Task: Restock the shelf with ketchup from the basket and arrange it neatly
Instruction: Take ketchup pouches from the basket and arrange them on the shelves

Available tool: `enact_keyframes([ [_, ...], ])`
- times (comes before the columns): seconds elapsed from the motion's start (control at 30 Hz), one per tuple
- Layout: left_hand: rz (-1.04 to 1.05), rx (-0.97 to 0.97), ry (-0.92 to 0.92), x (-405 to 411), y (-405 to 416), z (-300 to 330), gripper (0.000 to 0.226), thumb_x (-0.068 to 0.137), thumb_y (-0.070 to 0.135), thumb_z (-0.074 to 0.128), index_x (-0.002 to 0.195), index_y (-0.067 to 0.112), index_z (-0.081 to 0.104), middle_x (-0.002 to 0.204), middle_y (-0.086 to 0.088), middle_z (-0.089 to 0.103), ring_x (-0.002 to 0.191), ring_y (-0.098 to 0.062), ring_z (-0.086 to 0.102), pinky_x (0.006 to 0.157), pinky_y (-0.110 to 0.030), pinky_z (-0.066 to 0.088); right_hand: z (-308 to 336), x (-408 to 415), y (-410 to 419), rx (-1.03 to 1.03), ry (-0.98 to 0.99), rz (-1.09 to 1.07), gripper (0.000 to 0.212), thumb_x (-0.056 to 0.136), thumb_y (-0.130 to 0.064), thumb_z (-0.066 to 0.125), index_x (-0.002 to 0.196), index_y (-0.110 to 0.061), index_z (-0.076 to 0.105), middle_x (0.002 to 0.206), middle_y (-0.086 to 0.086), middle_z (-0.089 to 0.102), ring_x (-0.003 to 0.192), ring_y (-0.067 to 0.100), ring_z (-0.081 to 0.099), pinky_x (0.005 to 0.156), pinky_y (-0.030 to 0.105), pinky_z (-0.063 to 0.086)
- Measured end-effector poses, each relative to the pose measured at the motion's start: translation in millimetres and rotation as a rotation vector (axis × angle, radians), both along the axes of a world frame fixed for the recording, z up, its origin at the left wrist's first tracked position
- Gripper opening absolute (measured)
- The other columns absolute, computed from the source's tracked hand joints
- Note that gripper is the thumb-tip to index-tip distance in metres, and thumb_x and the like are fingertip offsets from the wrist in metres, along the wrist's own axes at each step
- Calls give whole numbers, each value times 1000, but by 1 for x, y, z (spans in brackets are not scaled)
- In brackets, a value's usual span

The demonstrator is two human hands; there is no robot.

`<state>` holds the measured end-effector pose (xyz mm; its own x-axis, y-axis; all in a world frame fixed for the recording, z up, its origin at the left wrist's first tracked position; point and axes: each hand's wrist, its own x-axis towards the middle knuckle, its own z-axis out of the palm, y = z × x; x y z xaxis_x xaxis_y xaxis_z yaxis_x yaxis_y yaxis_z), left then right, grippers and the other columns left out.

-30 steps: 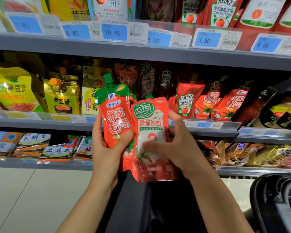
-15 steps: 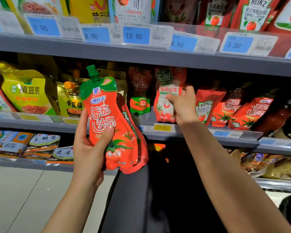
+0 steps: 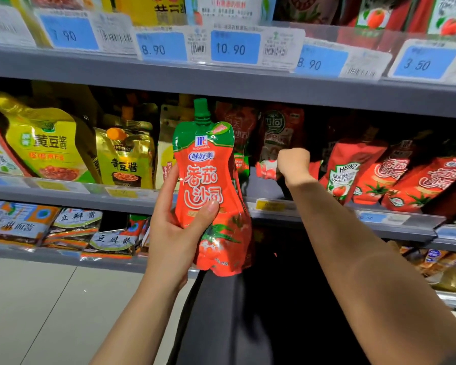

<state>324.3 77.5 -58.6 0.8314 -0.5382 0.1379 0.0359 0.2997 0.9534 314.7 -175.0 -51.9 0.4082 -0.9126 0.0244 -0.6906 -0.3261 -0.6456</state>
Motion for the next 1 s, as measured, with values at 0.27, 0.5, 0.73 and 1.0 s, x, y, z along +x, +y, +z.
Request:
enact_keyframes([
  [0.27, 14, 30, 9, -9, -3, -1, 70, 66, 26, 81, 126, 45, 49, 123, 1, 65, 108, -17, 66, 89, -42, 54, 23, -51, 91, 267, -678, 250, 30, 90, -30, 60, 114, -12, 55, 107, 4, 60, 98, 15, 57, 90, 29, 45],
  [0.5, -93, 51, 125, -20, -1, 11, 53, 74, 29, 68, 120, 46, 48, 103, 11, 72, 90, -9, 71, 66, -24, 56, 10, -80, 147, 410, -570, 557, 72, 43, -38, 87, 107, -34, 54, 111, 1, 66, 95, 13, 68, 84, 38, 57],
  [0.73, -147, 55, 186, -17, 7, 15, 30, 100, 40, 39, 129, 46, 46, 105, 15, 71, 94, -9, 70, 65, -25, 56, 6, -85, 152, 604, -735, 493, 54, 61, -11, 79, 110, -14, 57, 108, 10, 70, 99, 25, 67, 88, 42, 54],
  [1.0, -116, 45, 159, -17, 1, 10, 35, 89, 8, 61, 120, 23, 57, 94, 3, 73, 80, -10, 70, 60, -20, 54, 9, -110, 143, 641, -777, 399, 40, 75, 8, 70, 106, -13, 59, 103, 7, 71, 93, 20, 69, 81, 32, 57],
])
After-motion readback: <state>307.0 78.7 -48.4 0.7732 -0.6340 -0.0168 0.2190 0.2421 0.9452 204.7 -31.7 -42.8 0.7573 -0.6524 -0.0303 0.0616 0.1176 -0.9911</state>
